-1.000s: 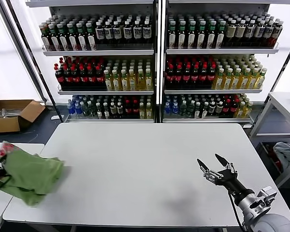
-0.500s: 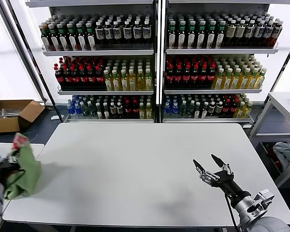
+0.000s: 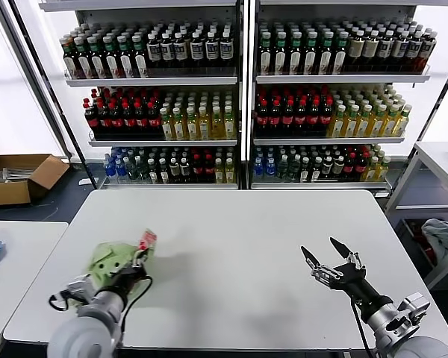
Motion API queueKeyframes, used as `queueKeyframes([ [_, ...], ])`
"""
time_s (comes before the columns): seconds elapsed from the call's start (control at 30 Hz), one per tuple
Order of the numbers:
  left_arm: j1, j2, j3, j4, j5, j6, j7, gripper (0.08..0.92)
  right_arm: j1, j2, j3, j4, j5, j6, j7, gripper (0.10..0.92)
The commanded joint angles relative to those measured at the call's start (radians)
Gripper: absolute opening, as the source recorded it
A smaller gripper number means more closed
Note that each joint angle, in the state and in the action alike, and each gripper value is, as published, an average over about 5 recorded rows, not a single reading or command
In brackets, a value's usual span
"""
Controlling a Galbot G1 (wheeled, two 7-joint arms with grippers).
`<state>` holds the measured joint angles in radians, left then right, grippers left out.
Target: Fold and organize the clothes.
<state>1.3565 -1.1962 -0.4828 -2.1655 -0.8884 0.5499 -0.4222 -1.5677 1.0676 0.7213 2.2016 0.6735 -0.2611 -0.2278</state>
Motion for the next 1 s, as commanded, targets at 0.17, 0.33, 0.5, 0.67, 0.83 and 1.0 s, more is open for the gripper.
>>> queueKeyframes([
  [0.17,-0.187,-0.085,0.254,-0.029,-0.29,0.023,-0.207,0.12,-0.01,-0.022,-0.04,0.022,-0.024,-0.011,0.011,0.823],
  [0.33,-0.157,-0.078,0.229,-0.054,-0.282,0.017,-0.125,0.138,0.01,-0.024,-0.075,0.025,-0.042,-0.029,0.028,0.823],
  [0.5,-0.124,-0.069,0.17,-0.104,-0.297,0.002,-0.083,0.255,0.046,-0.018,-0.134,0.019,-0.066,-0.068,0.056,0.823],
  [0.67,-0.081,-0.046,0.081,-0.165,-0.322,-0.004,-0.055,0.402,0.097,-0.02,-0.214,0.002,-0.071,-0.113,0.087,0.823],
  [0.83,-0.03,0.006,-0.061,-0.163,-0.251,0.005,0.015,0.55,0.166,-0.018,-0.382,-0.038,-0.114,-0.168,0.131,0.823],
  [1.0,0.024,0.028,-0.152,-0.136,-0.023,0.006,0.103,0.688,0.26,0.01,-0.553,-0.122,-0.19,-0.206,0.164,0.823],
])
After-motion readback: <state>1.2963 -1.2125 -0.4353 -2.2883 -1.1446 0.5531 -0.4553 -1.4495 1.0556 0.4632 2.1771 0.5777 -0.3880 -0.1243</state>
